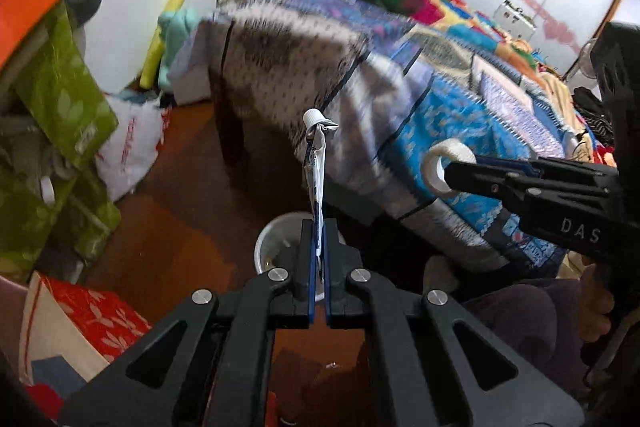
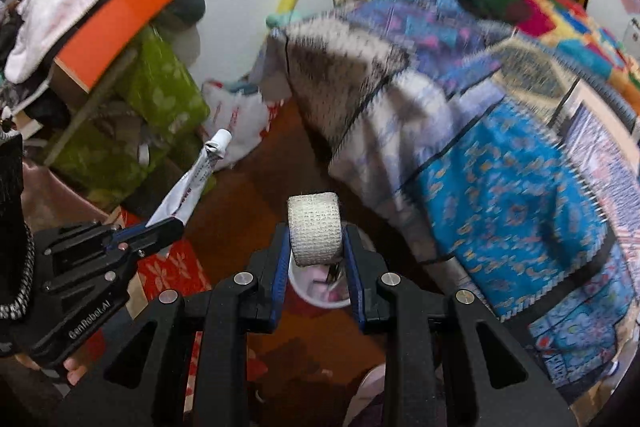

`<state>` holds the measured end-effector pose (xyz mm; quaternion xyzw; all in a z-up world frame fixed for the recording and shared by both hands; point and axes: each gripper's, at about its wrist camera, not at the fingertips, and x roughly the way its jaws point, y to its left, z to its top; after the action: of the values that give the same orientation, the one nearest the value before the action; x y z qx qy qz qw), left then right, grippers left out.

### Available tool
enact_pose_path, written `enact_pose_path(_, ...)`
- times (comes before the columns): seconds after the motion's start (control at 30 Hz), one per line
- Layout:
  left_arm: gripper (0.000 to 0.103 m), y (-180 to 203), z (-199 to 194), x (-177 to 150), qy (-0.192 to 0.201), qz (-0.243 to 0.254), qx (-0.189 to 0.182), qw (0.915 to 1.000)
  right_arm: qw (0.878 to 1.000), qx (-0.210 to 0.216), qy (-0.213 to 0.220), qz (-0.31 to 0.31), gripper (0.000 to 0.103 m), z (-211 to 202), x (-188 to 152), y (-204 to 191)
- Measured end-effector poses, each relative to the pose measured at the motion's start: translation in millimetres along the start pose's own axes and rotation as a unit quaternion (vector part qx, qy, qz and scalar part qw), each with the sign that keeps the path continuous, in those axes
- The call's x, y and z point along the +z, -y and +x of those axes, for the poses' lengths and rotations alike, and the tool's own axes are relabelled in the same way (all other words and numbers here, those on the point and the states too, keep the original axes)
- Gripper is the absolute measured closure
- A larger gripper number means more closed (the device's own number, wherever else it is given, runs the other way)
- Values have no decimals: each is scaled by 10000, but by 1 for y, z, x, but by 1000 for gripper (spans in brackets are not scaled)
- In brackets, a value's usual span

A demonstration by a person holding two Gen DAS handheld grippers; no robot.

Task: Collect trash
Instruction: 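Open both tools over the white bin to drop tape and tube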

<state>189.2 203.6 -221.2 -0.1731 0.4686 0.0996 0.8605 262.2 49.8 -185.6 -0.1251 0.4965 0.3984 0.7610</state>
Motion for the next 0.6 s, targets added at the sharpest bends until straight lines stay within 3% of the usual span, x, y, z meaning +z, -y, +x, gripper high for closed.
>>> enact_pose_path(0.33,101,-12,44,2,-469,-272,-18,9985,9975,351,-615,53,76,49,15,0)
enact_pose_path(0.4,101,-11,52,6,-533,-265,-51,9982,9973,292,-672,19,58,54,18,0)
enact_pose_path(0.5,101,-9,62,12,-600,-269,-156,9977,9979,195,-611,-9,53,55,21,3)
enact_pose_path(0.53,100,-8,64,14,-566,-289,-186,9978,9981,144,-604,-42,53,54,21,5)
enact_pose_path(0.6,86,-7,71,17,-611,-334,-127,9975,9983,65,-585,-26,53,53,22,10)
